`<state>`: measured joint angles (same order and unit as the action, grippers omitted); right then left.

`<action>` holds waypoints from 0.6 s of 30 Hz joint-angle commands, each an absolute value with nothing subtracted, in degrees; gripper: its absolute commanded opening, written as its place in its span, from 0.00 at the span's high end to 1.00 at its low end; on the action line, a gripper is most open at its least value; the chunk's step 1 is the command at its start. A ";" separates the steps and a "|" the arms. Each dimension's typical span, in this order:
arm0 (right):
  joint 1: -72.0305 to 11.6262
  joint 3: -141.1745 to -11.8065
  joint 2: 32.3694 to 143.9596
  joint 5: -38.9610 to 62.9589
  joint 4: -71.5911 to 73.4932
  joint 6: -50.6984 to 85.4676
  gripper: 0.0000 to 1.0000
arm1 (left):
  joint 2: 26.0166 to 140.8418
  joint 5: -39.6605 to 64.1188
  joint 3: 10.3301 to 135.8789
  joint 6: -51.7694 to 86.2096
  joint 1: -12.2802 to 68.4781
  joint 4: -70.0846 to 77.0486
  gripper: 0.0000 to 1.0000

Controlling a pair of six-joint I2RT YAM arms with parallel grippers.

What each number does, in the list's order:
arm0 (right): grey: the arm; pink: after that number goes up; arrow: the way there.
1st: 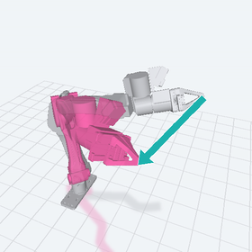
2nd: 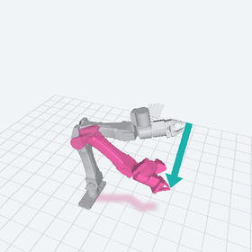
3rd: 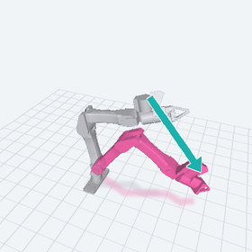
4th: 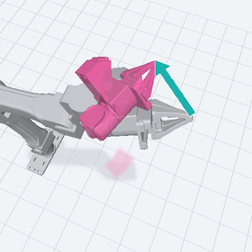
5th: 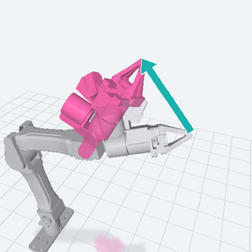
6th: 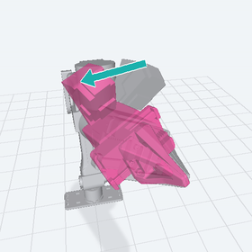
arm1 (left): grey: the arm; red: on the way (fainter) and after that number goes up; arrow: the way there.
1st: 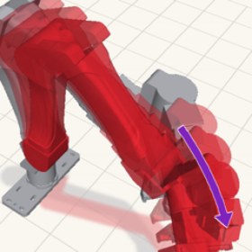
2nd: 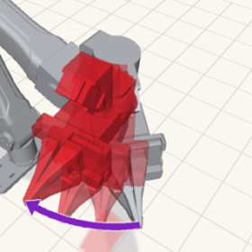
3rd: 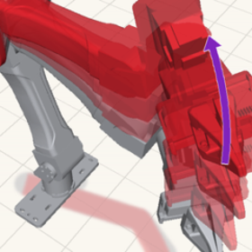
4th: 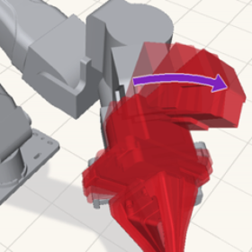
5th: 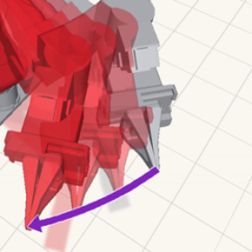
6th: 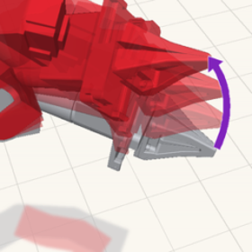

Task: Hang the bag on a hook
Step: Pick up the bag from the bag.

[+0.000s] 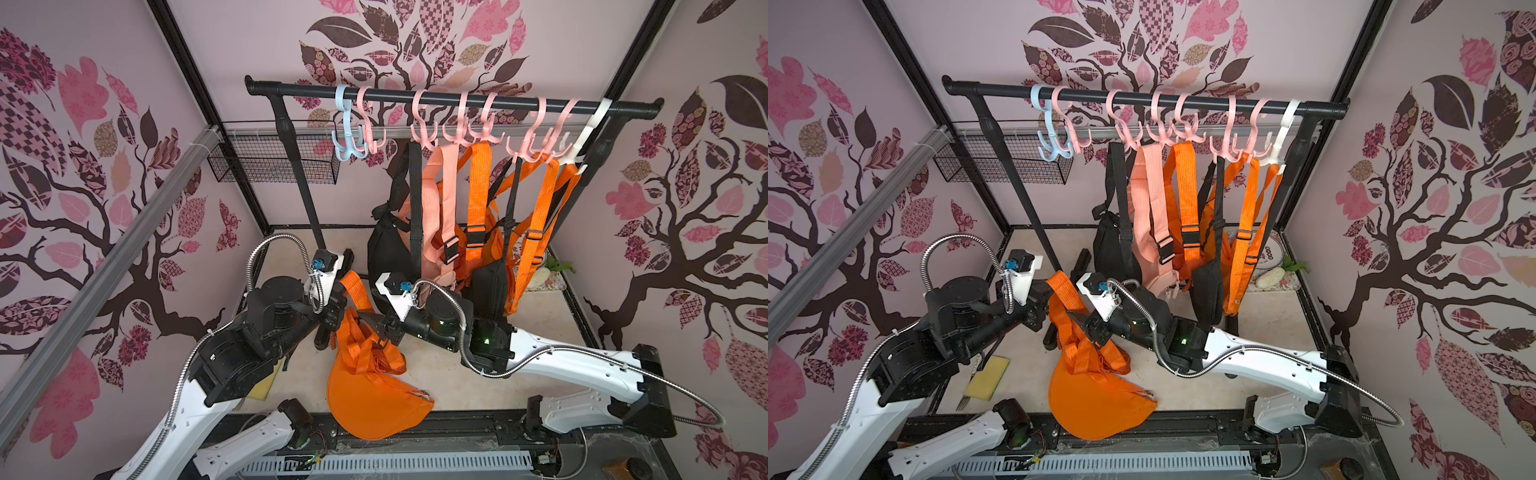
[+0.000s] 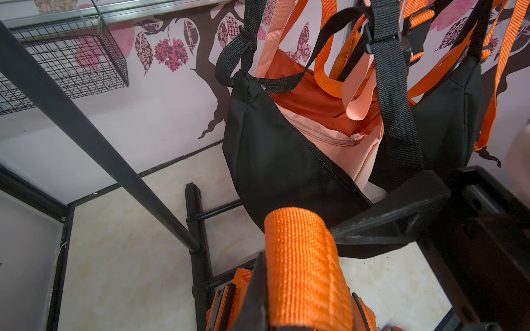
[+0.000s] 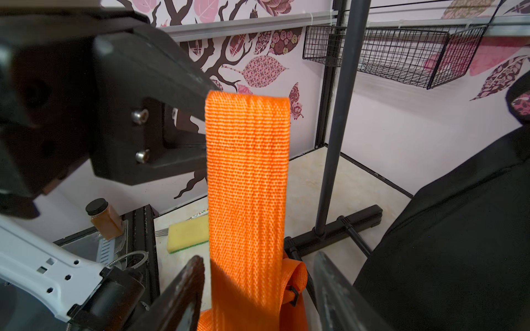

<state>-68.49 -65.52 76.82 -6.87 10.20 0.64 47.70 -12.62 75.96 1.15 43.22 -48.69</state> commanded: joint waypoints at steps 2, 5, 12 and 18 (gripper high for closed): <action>-68.65 -65.97 80.04 -4.51 12.17 1.28 0.37 | 47.64 -13.01 78.48 1.77 43.24 -47.49 1.00; -68.65 -65.31 79.78 -6.44 13.07 1.18 0.52 | 47.59 -12.99 78.21 1.70 43.30 -47.50 1.00; -68.45 -66.31 73.53 -11.64 9.40 -5.01 1.00 | 46.72 -15.96 75.74 0.03 43.25 -47.77 1.00; -68.14 -76.59 71.79 -10.09 0.29 -9.74 1.00 | 48.92 -19.89 76.74 -2.42 42.98 -45.37 1.00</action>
<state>-68.42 -70.06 75.16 -9.87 3.68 -5.98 48.23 -16.60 75.81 -0.62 43.24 -48.73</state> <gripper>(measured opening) 0.054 0.048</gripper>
